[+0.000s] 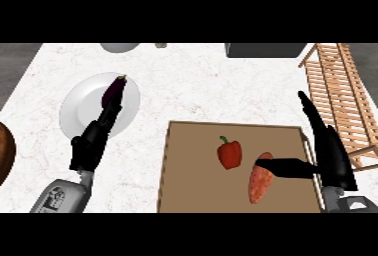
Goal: Pick the bell pepper from the tray and place it in the tiered shelf
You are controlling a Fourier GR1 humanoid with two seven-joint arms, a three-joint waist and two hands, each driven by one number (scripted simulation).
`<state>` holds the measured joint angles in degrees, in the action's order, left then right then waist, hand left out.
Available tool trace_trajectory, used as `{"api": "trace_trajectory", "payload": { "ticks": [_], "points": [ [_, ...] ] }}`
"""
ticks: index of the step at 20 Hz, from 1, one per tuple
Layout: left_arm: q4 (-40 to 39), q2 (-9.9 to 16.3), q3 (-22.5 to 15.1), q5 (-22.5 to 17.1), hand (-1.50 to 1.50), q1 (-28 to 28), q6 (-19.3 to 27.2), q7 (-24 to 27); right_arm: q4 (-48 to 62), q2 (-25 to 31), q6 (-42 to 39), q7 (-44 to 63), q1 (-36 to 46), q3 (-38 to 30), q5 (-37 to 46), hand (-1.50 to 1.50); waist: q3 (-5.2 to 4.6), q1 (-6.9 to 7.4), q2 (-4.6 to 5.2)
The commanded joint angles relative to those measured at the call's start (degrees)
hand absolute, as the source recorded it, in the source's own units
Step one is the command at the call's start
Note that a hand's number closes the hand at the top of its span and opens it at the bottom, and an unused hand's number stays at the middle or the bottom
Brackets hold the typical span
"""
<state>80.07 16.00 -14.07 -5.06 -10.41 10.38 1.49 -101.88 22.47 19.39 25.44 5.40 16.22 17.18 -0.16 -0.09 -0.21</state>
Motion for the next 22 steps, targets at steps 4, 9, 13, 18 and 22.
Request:
{"api": "trace_trajectory", "payload": {
  "ticks": [4, 9, 13, 18, 22],
  "points": [
    [0.5, -0.6, -0.5, 1.1, 0.00, -1.0, 0.5, -1.9, -7.0, 8.2, -18.1, 24.2, 8.9, 6.2, 2.9, -1.50, -0.09, 0.36, -0.11],
    [0.5, -0.5, 1.5, 0.3, 0.00, -2.6, -0.6, -2.0, -10.8, 4.8, -25.0, 39.9, 14.5, 12.7, 7.4, -1.50, 0.03, 0.25, 0.06],
    [0.0, -0.2, 2.9, 0.1, 0.00, -1.4, -3.2, -1.1, -7.6, -1.8, -27.6, 43.3, 18.5, 12.2, 8.8, -1.50, 0.11, 0.28, 0.18],
    [-1.9, -4.2, 1.0, 3.7, 0.00, -0.8, -0.9, 1.8, -6.5, -7.2, -28.0, 45.2, 19.6, 13.4, 14.0, -1.50, 0.12, 0.13, 0.19],
    [0.6, -2.2, 3.9, 2.1, 0.00, -0.9, -3.1, -1.6, -7.0, -10.7, -27.8, 46.5, 18.2, 16.2, 19.3, -1.50, 0.13, 0.17, 0.14]
  ]
}}
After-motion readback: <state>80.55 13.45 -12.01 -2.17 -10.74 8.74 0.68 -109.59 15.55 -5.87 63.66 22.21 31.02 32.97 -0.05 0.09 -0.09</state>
